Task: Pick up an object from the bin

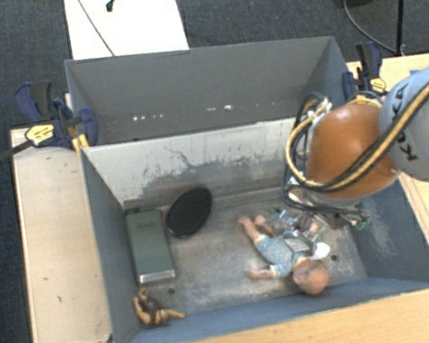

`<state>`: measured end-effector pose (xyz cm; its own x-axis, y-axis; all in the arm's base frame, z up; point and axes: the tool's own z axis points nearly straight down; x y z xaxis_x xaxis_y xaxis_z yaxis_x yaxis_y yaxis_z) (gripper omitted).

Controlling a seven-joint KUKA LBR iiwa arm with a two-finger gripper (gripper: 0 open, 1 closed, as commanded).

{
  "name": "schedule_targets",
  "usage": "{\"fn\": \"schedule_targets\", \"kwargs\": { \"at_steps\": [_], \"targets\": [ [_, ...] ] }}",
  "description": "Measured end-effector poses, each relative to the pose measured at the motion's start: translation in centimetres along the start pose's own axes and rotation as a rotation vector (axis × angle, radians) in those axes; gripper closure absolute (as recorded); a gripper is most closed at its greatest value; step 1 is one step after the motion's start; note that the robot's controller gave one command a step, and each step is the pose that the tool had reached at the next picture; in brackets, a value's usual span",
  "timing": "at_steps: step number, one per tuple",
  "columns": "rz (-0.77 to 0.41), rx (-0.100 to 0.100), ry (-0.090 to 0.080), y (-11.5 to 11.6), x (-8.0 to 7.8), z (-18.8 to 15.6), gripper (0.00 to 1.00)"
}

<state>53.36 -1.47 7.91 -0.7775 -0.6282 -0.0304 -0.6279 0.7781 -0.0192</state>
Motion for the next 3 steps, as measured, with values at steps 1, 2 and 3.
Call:
{"fn": "schedule_targets", "kwargs": {
  "at_steps": [1,2,3],
  "targets": [
    [-0.010,-0.017,0.022,0.5,2.2,-4.8,1.00],
    [-0.011,-0.009,0.019,-1.6,1.6,-6.6,1.00],
    [-0.035,-0.027,0.036,0.0,0.7,-7.8,1.00]
  ]
}}
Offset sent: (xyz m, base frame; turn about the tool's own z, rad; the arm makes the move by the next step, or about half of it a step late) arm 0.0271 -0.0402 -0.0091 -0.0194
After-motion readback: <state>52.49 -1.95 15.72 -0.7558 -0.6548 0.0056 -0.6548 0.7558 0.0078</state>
